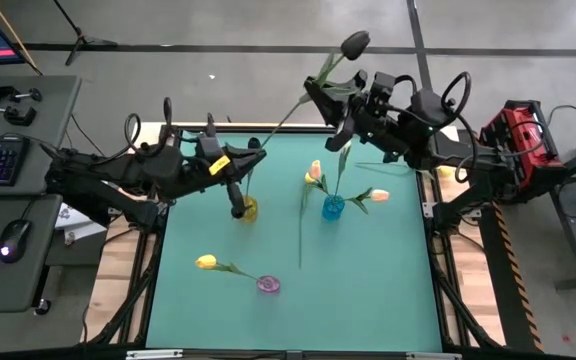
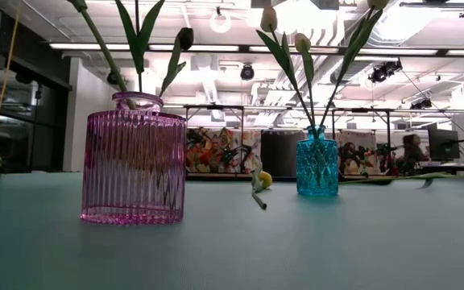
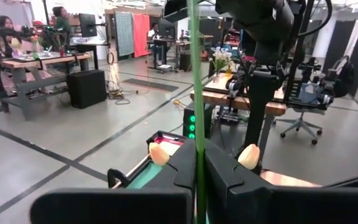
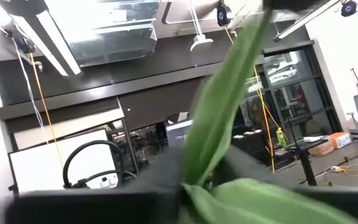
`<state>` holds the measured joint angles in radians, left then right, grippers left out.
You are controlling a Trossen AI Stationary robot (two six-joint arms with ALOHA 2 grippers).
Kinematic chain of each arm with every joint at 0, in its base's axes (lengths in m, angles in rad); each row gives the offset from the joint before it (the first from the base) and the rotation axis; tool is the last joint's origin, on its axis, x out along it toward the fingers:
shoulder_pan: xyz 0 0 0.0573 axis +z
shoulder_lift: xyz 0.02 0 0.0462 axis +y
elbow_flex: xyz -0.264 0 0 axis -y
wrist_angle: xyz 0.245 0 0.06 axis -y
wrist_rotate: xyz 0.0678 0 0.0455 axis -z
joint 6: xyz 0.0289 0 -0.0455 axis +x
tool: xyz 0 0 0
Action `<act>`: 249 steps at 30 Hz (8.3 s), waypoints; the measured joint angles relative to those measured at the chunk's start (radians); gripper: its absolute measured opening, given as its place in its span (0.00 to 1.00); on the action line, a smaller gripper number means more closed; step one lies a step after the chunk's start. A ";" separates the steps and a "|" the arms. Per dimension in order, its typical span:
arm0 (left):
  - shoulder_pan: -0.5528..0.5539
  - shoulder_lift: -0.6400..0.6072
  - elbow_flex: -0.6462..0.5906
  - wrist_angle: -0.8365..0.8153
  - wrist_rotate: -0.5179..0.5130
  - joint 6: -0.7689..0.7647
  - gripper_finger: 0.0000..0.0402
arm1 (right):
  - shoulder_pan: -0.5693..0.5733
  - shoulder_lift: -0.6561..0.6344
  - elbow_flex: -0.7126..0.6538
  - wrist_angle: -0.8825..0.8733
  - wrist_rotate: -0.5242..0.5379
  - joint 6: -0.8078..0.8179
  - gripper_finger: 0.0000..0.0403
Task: Sort flowers into vase by color
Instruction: Put the black tulip flower into the yellow vase, then put the right yellow tulip flower into the purple vase
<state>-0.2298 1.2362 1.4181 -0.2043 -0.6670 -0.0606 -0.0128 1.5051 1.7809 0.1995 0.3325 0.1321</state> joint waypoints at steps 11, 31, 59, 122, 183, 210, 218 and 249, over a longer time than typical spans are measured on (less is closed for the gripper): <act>-0.016 -0.153 0.002 -0.246 -0.006 -0.028 0.32 | 0.000 -0.002 -0.001 0.005 -0.033 -0.028 0.01; -0.171 -0.307 0.002 -0.404 -0.032 -0.174 0.51 | 0.063 0.309 -0.078 -0.081 -0.003 -0.145 0.00; -0.179 -0.309 0.002 -0.373 -0.031 -0.199 0.51 | 0.000 0.469 -0.076 -0.060 -0.064 -0.016 0.00; -0.178 -0.298 0.002 -0.375 -0.032 -0.199 0.51 | -0.376 -0.502 -0.910 -1.298 0.178 1.442 0.79; 0.637 -0.222 0.002 -0.500 0.517 -0.053 0.51 | -0.811 -0.421 -1.035 -0.599 0.187 1.100 0.01; 0.504 -0.202 0.002 -0.204 0.629 -0.278 0.51 | 0.033 -0.197 -0.508 -0.030 -0.343 0.118 0.00; 0.272 -0.175 0.002 -0.191 0.504 -0.355 0.51 | 0.218 0.057 -0.509 0.220 -0.456 0.164 0.00; -0.209 -0.367 0.002 -0.274 0.436 -0.200 0.51 | 0.475 0.362 -0.501 0.369 0.180 0.196 0.00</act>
<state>-0.4389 0.8693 1.4200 -0.4787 -0.2309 -0.2602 0.4625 1.8675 1.2803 0.5682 0.5129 0.3282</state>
